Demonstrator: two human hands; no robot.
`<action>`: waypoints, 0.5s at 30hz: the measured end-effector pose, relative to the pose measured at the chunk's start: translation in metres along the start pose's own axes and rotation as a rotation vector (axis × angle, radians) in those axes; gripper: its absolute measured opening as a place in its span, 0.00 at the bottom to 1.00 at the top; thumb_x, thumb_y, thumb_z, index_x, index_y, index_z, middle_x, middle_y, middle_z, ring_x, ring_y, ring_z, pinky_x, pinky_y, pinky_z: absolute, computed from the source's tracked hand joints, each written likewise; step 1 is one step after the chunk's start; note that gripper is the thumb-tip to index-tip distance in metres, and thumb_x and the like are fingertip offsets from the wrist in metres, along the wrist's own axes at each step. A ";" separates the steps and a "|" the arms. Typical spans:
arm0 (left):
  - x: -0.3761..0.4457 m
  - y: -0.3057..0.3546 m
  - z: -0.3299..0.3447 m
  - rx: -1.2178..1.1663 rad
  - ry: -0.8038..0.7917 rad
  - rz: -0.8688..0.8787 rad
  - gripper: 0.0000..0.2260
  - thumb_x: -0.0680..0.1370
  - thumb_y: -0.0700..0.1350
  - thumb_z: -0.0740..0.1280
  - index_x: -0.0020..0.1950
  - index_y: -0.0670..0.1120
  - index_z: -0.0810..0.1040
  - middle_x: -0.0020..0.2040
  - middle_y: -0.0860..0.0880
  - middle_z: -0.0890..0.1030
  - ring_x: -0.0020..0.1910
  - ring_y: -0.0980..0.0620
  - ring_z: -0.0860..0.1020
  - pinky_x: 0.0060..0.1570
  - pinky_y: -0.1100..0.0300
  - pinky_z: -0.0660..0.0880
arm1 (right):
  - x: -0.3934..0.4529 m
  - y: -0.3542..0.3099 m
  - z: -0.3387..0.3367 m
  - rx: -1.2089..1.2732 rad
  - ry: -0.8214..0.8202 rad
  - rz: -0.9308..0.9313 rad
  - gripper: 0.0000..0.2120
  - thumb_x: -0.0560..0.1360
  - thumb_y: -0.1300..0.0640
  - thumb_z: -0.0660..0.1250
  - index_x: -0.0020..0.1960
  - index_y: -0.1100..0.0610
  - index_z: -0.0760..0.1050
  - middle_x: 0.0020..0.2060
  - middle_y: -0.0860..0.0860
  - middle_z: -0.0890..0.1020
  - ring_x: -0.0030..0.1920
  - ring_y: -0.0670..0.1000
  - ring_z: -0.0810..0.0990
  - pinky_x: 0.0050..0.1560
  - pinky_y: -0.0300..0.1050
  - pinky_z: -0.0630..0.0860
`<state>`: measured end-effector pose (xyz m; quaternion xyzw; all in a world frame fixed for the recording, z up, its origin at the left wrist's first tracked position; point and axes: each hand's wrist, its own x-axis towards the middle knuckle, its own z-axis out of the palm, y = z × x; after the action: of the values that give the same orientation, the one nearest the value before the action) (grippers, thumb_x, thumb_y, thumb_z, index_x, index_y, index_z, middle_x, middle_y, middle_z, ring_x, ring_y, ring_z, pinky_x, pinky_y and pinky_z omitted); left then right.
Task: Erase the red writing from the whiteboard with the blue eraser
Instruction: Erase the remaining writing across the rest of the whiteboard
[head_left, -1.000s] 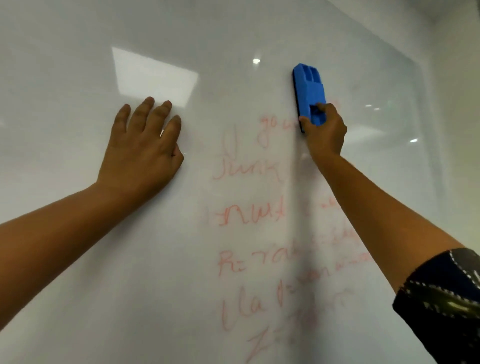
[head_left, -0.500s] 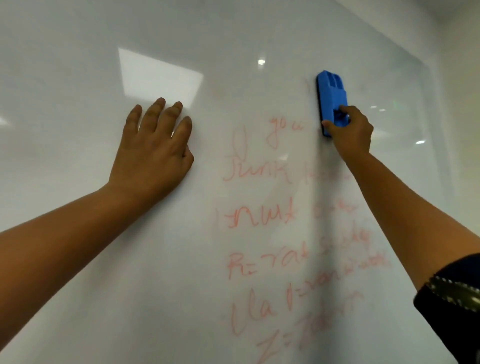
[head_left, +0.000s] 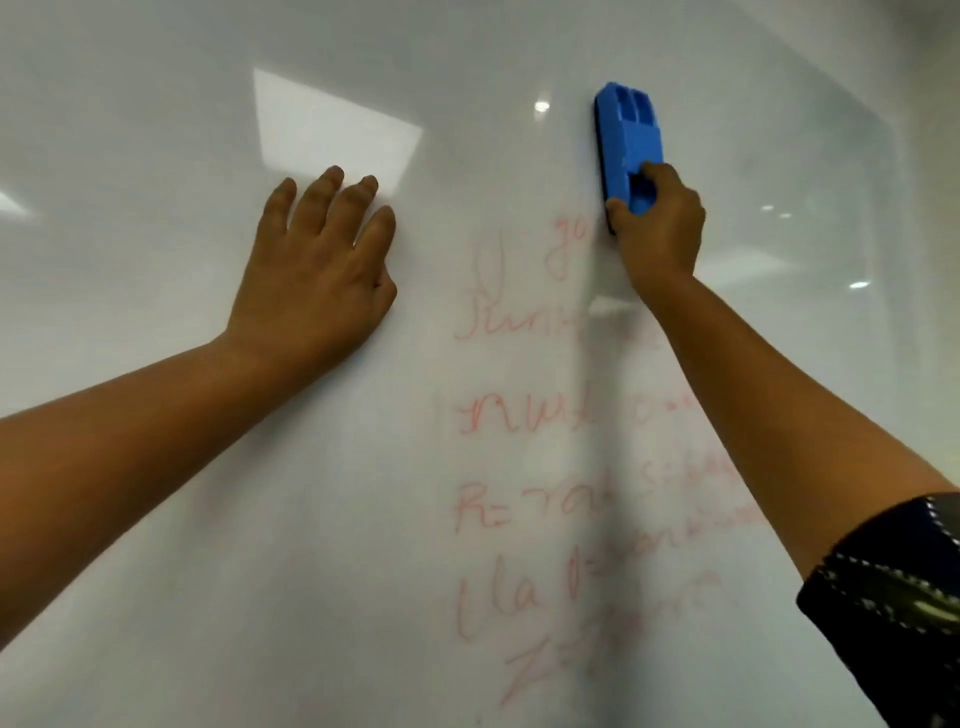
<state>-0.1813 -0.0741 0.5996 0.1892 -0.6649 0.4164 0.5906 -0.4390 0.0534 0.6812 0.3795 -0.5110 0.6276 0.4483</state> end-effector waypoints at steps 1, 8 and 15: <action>0.000 0.000 0.000 -0.004 -0.004 -0.001 0.19 0.76 0.42 0.56 0.64 0.35 0.70 0.67 0.34 0.69 0.68 0.34 0.64 0.66 0.37 0.57 | -0.009 -0.003 0.001 0.027 -0.027 -0.041 0.20 0.74 0.56 0.68 0.65 0.56 0.71 0.57 0.55 0.77 0.55 0.50 0.76 0.55 0.34 0.70; -0.001 0.002 0.000 -0.013 0.010 0.009 0.19 0.76 0.42 0.56 0.64 0.35 0.71 0.67 0.34 0.70 0.67 0.34 0.65 0.65 0.37 0.58 | -0.025 0.045 -0.024 0.076 -0.054 -0.046 0.22 0.73 0.55 0.69 0.66 0.54 0.71 0.59 0.52 0.76 0.56 0.47 0.74 0.57 0.33 0.68; -0.001 0.002 0.000 -0.011 0.006 0.010 0.19 0.76 0.42 0.57 0.63 0.35 0.71 0.67 0.34 0.70 0.68 0.34 0.65 0.65 0.37 0.58 | -0.019 0.112 -0.049 -0.019 0.113 0.318 0.21 0.74 0.56 0.68 0.66 0.57 0.70 0.62 0.55 0.76 0.61 0.55 0.74 0.60 0.38 0.67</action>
<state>-0.1822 -0.0733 0.5981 0.1814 -0.6662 0.4163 0.5916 -0.5401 0.0900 0.6205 0.2538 -0.5444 0.7062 0.3748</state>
